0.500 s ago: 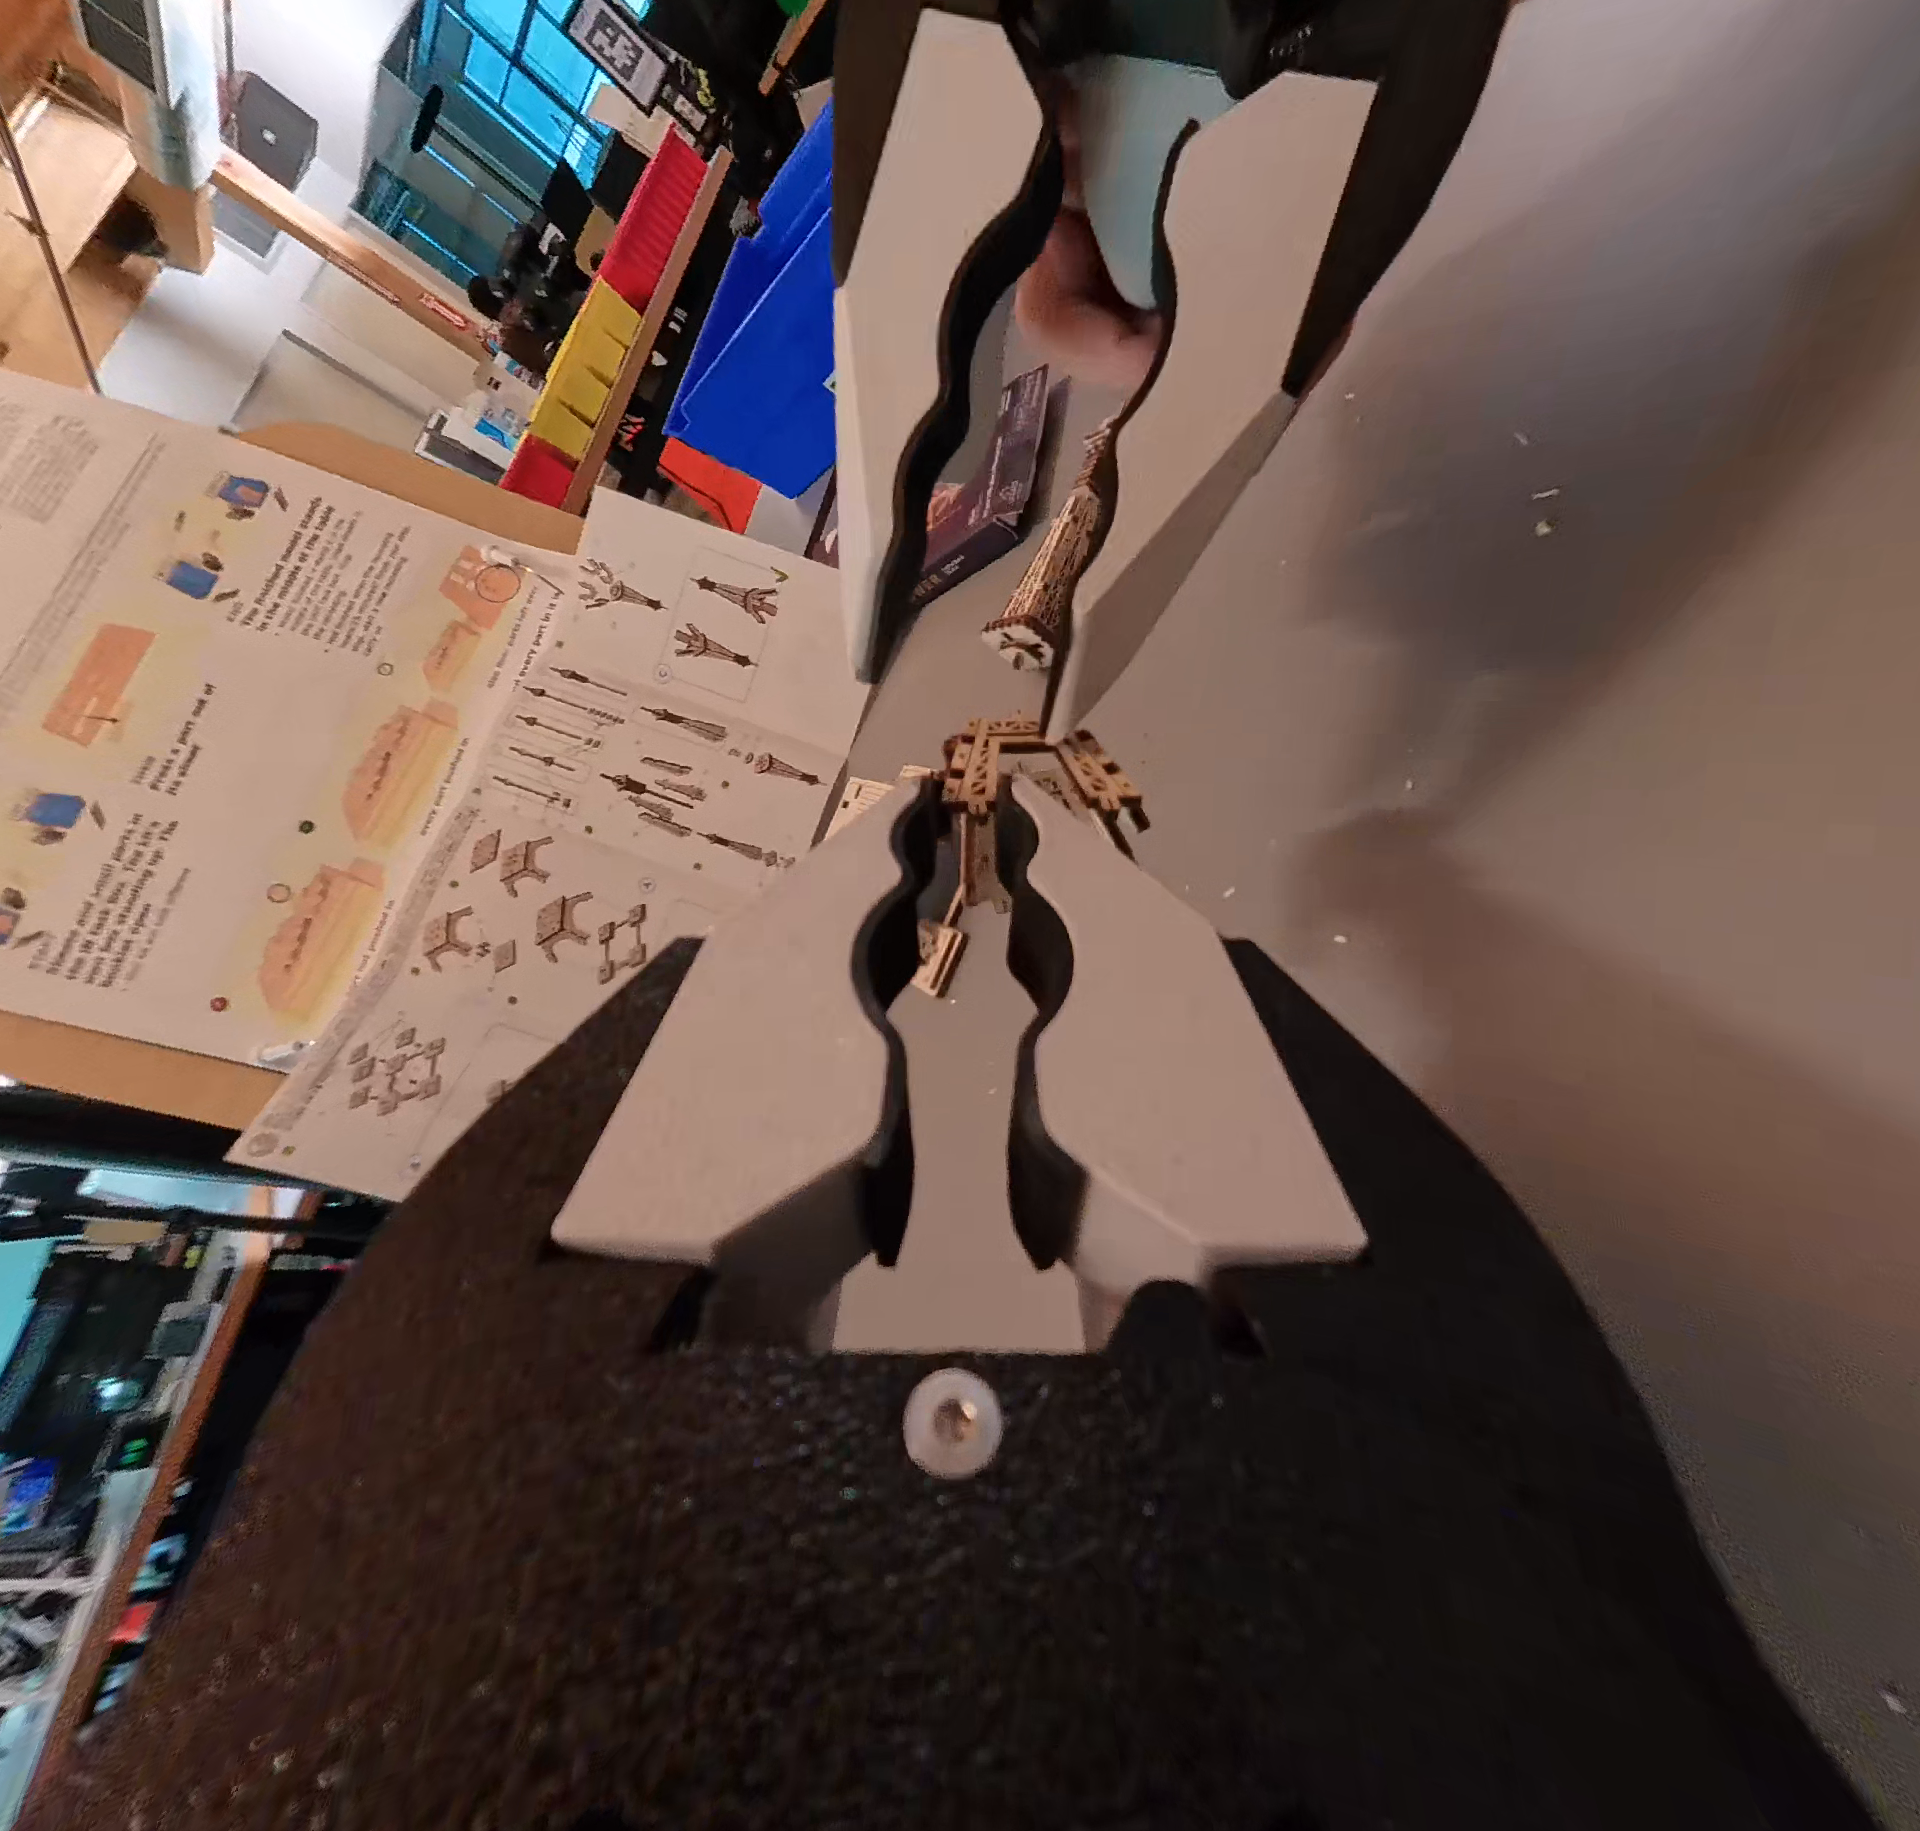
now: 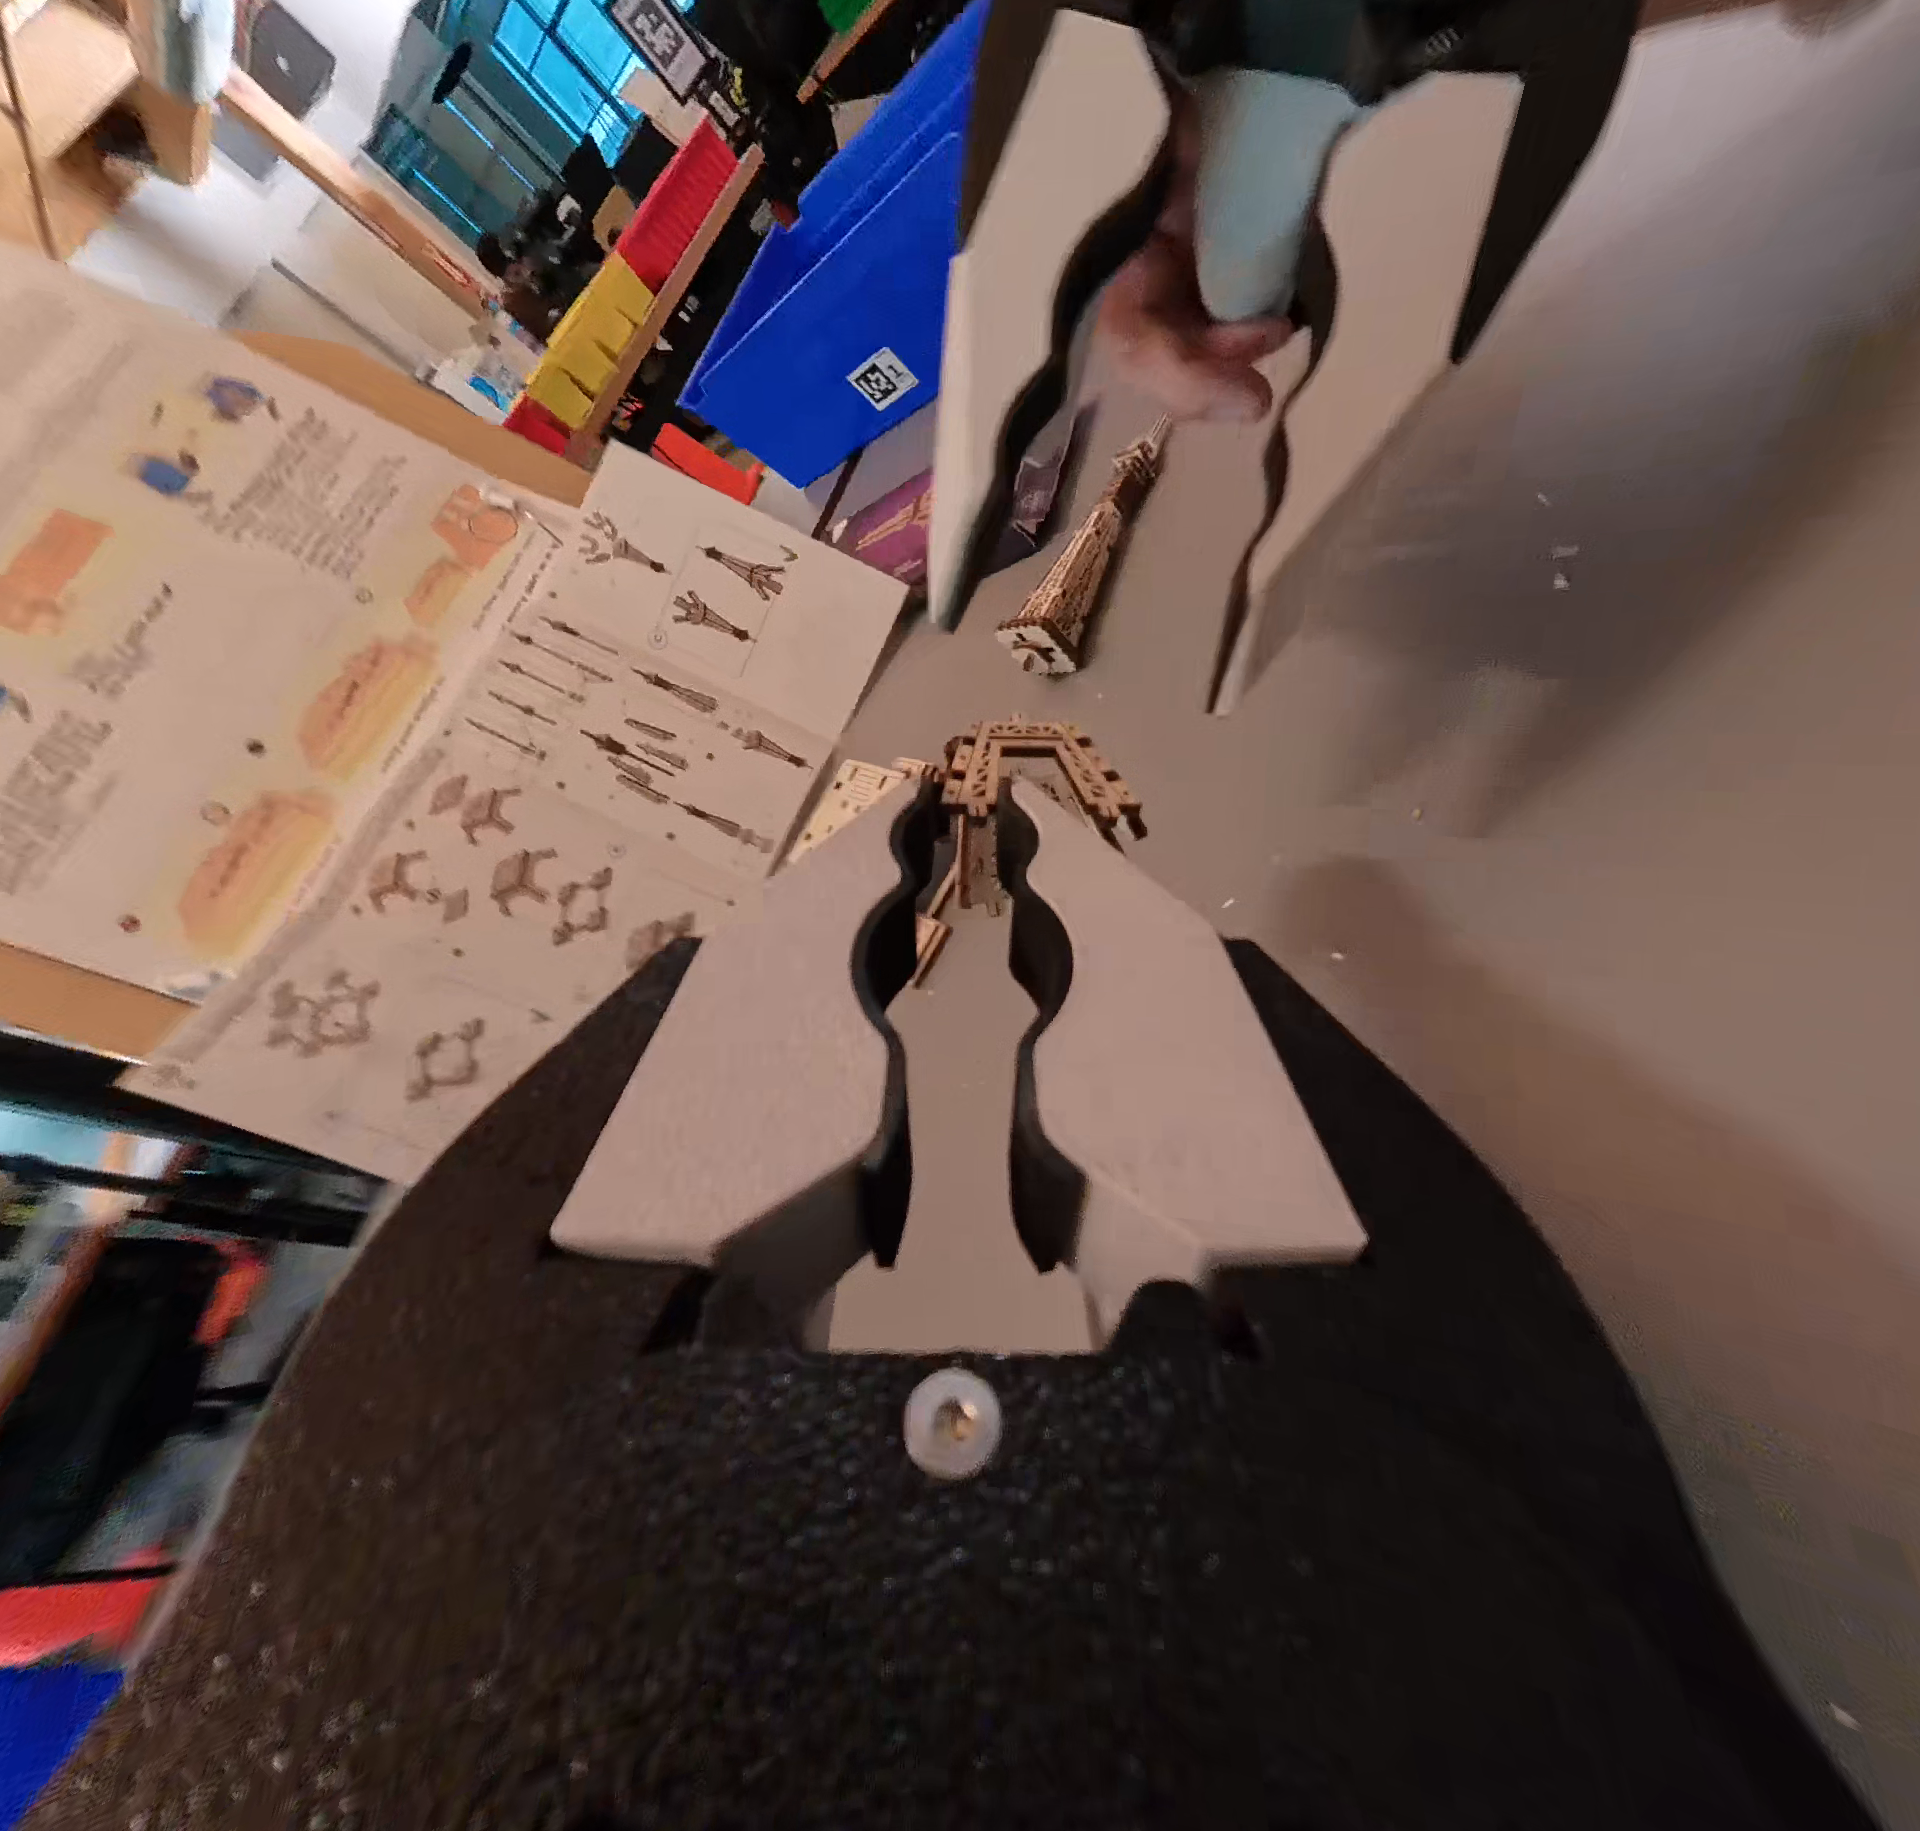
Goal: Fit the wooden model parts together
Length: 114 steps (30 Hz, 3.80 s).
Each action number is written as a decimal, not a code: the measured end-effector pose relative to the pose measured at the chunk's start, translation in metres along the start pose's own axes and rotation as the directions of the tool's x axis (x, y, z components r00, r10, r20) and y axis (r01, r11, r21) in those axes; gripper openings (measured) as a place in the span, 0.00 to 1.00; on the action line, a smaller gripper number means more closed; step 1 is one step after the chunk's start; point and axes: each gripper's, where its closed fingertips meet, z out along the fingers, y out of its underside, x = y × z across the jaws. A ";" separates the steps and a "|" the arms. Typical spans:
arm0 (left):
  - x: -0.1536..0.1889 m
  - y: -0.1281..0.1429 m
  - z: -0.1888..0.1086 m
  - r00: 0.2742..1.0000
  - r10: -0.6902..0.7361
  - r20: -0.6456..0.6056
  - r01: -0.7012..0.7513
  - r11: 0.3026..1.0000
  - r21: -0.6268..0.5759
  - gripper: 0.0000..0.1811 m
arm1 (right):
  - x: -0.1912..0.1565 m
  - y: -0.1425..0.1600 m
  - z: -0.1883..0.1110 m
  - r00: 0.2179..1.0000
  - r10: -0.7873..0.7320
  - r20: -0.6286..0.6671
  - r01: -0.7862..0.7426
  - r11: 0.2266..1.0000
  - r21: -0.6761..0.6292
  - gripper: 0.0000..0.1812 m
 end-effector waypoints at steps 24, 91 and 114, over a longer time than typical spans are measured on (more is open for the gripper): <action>0.005 -0.024 -0.016 0.929 -0.298 -0.221 0.346 0.910 0.227 0.05 | -0.006 -0.037 0.008 0.988 0.155 0.027 -0.157 0.952 0.261 0.20; 0.017 0.000 -0.009 0.550 -0.807 -0.215 0.775 0.589 -0.229 0.05 | -0.012 -0.029 0.017 0.986 -0.150 -0.070 0.154 0.987 0.049 0.05; 0.002 -0.004 -0.008 0.756 -0.637 -0.153 0.627 0.771 -0.112 0.09 | 0.004 -0.030 0.015 0.990 0.129 -0.058 -0.121 0.985 0.123 0.03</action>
